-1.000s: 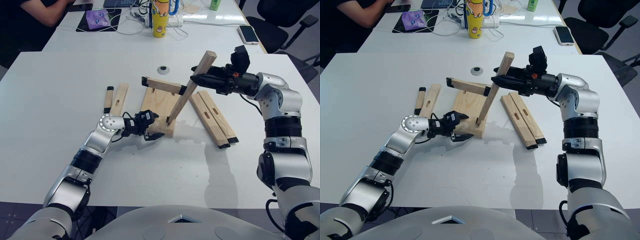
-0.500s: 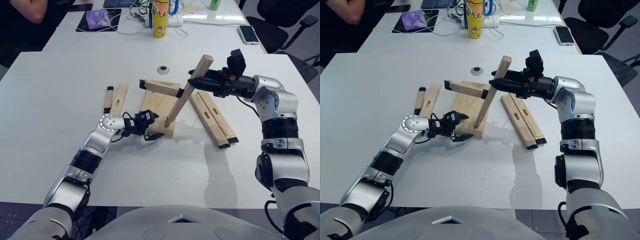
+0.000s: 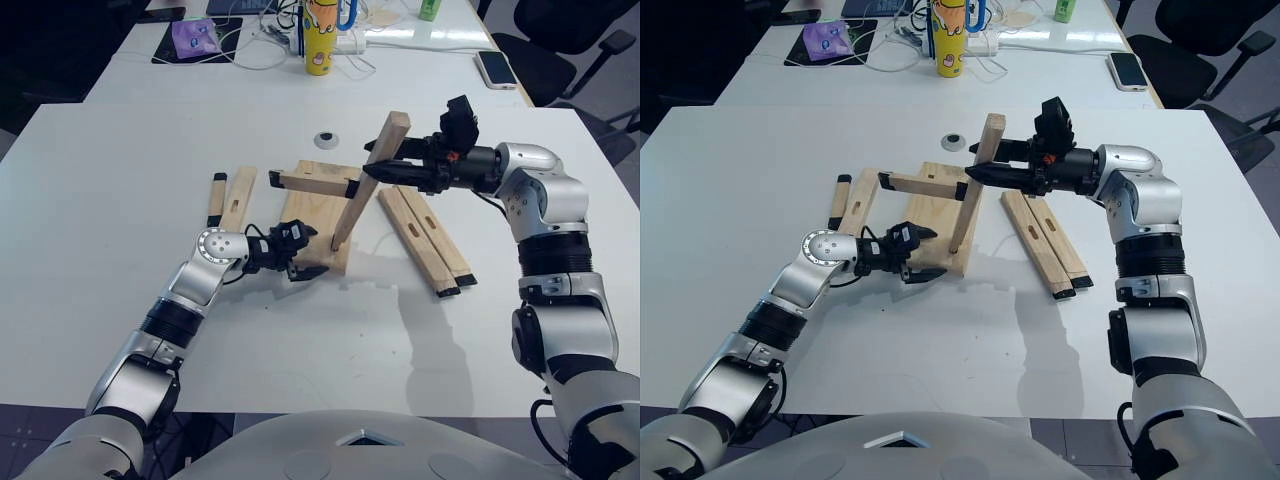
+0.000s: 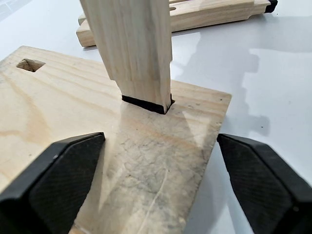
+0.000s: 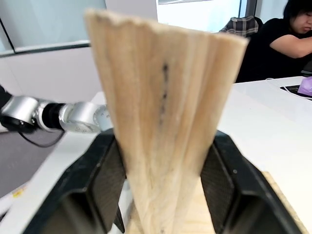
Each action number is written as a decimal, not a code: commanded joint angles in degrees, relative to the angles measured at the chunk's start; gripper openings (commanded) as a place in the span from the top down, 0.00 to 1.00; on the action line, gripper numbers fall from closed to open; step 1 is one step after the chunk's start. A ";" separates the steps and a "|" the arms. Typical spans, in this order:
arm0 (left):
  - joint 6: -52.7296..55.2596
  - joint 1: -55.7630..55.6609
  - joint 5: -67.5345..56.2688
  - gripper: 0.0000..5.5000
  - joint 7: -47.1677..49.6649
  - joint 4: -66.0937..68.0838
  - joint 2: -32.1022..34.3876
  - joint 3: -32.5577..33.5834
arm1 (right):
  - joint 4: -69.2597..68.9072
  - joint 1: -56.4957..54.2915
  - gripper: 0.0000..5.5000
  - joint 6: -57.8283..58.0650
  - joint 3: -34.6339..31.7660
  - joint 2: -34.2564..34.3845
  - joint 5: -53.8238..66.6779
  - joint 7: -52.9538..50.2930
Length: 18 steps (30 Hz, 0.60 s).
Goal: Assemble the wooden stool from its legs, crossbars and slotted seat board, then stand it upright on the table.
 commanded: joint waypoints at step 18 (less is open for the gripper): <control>9.02 15.16 -1.77 0.22 6.86 -6.44 1.77 1.29 | -17.77 25.19 0.62 -5.18 2.91 1.52 -3.30 -19.10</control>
